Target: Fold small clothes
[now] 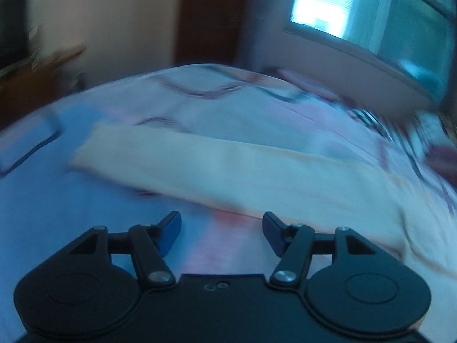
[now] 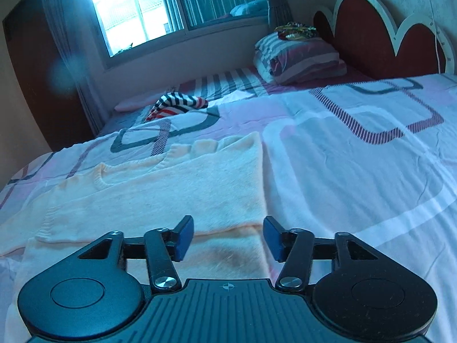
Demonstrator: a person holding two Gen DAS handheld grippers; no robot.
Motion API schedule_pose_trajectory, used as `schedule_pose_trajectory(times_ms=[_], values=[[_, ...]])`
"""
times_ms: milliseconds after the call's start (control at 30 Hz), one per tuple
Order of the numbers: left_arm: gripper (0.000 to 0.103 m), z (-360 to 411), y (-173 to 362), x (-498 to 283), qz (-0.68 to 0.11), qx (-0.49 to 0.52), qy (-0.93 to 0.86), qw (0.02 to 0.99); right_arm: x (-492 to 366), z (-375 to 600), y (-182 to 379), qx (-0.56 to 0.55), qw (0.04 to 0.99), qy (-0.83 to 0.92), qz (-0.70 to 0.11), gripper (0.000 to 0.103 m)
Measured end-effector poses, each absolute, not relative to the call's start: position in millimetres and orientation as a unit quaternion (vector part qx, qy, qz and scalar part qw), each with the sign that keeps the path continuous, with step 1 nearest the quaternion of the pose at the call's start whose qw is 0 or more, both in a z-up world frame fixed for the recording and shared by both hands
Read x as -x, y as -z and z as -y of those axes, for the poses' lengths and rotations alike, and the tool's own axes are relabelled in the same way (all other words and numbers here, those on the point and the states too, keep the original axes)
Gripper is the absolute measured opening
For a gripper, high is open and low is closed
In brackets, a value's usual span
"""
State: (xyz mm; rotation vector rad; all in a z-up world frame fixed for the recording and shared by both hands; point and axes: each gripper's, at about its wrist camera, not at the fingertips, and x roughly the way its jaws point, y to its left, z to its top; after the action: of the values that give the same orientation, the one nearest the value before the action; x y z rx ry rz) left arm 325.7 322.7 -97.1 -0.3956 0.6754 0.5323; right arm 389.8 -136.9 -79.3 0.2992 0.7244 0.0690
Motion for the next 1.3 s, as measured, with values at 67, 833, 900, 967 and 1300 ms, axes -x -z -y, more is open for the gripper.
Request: schedule_pose_trajectory(times_ms=[67, 833, 900, 967, 1300], values=[[0.059, -360, 100, -311, -0.307, 0.258, -0.281, 0.872, -392, 128, 81, -0.145, 0.922, -0.039, -0.356, 0.05], [0.001, -444, 102, -349, -0.28, 0.335, -0.277, 0.856, -399, 111, 74, -0.16, 0.919, -0.008, -0.359, 0.05], [0.001, -439, 103, -356, -0.291, 0.325, -0.287, 0.853, -398, 114, 75, -0.166, 0.919, -0.005, -0.357, 0.05], [0.001, -429, 96, -358, -0.282, 0.312, -0.283, 0.862, -396, 118, 74, -0.169, 0.92, -0.002, -0.353, 0.05], [0.001, -296, 53, -405, -0.255, 0.209, -0.146, 0.933, -393, 145, 76, -0.197, 0.92, 0.009, -0.338, 0.05]])
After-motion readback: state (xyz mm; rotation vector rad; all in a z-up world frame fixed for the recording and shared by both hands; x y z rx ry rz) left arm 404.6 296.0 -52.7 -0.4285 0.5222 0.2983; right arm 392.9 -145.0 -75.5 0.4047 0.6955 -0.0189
